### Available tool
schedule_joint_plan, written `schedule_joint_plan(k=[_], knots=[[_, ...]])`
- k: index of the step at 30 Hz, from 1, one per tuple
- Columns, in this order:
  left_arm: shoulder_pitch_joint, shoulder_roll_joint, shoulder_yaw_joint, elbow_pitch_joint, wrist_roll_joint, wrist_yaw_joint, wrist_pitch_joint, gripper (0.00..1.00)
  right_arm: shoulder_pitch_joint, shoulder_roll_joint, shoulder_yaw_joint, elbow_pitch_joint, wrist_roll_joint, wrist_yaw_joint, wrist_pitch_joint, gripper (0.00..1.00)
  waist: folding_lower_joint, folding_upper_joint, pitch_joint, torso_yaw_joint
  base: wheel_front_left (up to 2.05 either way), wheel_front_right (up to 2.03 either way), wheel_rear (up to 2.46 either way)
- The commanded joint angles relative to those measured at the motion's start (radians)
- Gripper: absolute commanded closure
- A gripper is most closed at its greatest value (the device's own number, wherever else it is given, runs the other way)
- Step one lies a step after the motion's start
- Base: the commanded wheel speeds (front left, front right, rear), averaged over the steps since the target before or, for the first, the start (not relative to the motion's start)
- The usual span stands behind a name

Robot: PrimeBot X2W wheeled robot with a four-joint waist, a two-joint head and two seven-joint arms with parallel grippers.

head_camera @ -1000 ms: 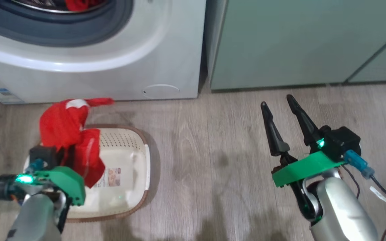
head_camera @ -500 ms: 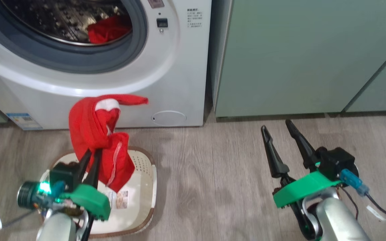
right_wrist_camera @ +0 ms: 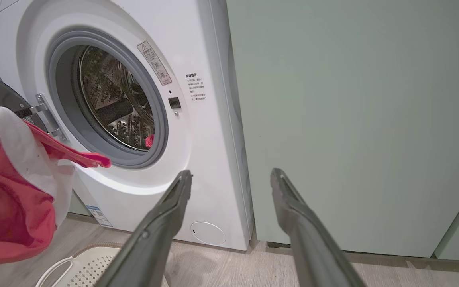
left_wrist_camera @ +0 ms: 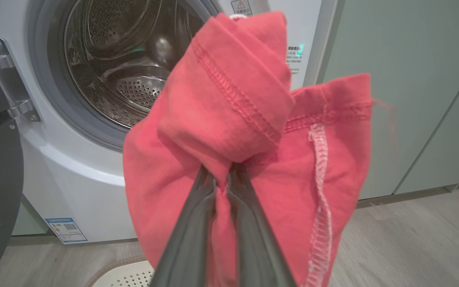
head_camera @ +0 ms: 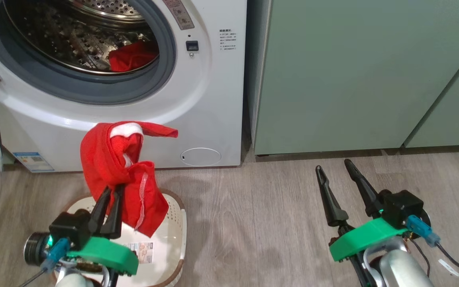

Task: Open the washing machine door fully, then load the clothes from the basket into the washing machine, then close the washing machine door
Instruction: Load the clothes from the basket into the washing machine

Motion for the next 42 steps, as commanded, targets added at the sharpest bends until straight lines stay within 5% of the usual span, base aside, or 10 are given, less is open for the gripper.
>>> schedule_joint_plan(k=[1, 24, 32, 42], knots=[[-0.024, -0.004, 0.044, -0.046, -0.005, -0.005, -0.013, 1.00, -0.020, 0.006, 0.017, -0.037, -0.002, 0.000, -0.006, 0.00, 0.0001, -0.0001, 0.001, 0.001, 0.00, 0.00, 0.00], [-0.063, -0.013, 0.058, -0.058, -0.037, -0.005, -0.013, 1.00, -0.046, 0.006, 0.023, -0.052, 0.001, 0.000, -0.006, 0.00, 0.0001, -0.0001, 0.059, -0.003, 0.00, 0.00, 0.00], [-0.223, -0.003, 0.127, -0.067, 0.011, -0.026, -0.013, 1.00, -0.104, 0.006, 0.026, -0.076, -0.011, 0.000, -0.006, 0.00, 0.0001, -0.0001, 0.232, -0.015, 0.00, 0.00, 0.00], [-0.560, 0.079, 0.218, 0.020, 0.009, -0.036, -0.013, 1.00, -0.201, 0.006, 0.046, -0.105, -0.024, 0.000, -0.006, 0.00, 0.0001, -0.0001, 0.460, -0.072, 0.00, 0.00, 0.00]])
